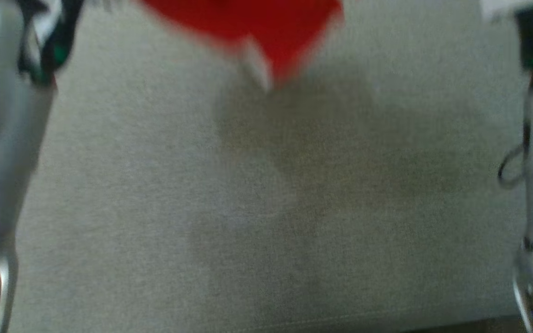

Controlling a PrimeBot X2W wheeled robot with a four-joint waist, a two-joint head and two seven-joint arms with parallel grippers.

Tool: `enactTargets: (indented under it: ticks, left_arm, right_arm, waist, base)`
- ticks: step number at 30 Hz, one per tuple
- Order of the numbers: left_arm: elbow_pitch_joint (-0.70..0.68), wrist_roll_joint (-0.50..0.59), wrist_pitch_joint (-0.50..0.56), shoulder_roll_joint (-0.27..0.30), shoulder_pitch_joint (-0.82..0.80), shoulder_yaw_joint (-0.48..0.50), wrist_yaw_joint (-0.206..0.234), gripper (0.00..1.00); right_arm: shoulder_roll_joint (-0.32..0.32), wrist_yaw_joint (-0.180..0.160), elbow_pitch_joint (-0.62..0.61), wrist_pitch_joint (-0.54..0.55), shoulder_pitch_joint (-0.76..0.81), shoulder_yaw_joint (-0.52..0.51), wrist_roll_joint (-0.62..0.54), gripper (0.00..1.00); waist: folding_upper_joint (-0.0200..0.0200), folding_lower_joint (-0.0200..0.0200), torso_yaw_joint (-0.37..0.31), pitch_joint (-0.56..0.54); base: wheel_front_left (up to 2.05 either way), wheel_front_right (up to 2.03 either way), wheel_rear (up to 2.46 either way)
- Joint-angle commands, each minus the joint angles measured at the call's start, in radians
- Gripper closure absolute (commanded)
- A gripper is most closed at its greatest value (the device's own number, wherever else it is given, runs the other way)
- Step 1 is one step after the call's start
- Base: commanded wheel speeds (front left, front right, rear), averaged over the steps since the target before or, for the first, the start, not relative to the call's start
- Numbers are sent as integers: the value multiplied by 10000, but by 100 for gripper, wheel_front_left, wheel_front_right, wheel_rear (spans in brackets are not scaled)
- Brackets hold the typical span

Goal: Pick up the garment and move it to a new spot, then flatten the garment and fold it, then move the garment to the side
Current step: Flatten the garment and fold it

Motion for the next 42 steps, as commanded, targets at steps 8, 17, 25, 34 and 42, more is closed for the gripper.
enactTargets:
  ticks: [8, 17, 25, 34, 42]
  left_arm:
    - [2028, 323, -1808, -467, -1386, 240, -260, 100]
    - [2616, -218, -3466, -895, 1273, 109, -345, 100]
    - [1602, -302, -4356, -1102, 3767, -136, -126, 100]
    - [-1616, -669, -3827, -657, 7668, -447, 963, 100]
    - [-3883, -1127, -3107, -777, 10494, -971, 2185, 100]
  right_arm:
    - [817, 75, 1992, -1630, -1460, 277, -714, 100]
    - [1007, 75, 3714, -3082, 388, 259, -655, 100]
    - [1094, 75, 2833, -3659, 2799, -116, -112, 100]
    - [1129, 75, -562, -3102, 6948, -945, 87, 100]
    - [1131, 75, -3968, -1349, 9996, -2066, -236, 100]
  waist:
    - [0, -5, -397, 1548]
    - [0, -5, -392, 1524]
    - [0, -5, -176, 542]
    - [0, -5, -208, -1325]
    - [0, -5, 136, -1897]
  base:
    - [0, 0, 0]
    - [0, 0, 0]
    - [0, 0, 0]
    - [0, 0, 0]
    - [0, 0, 0]
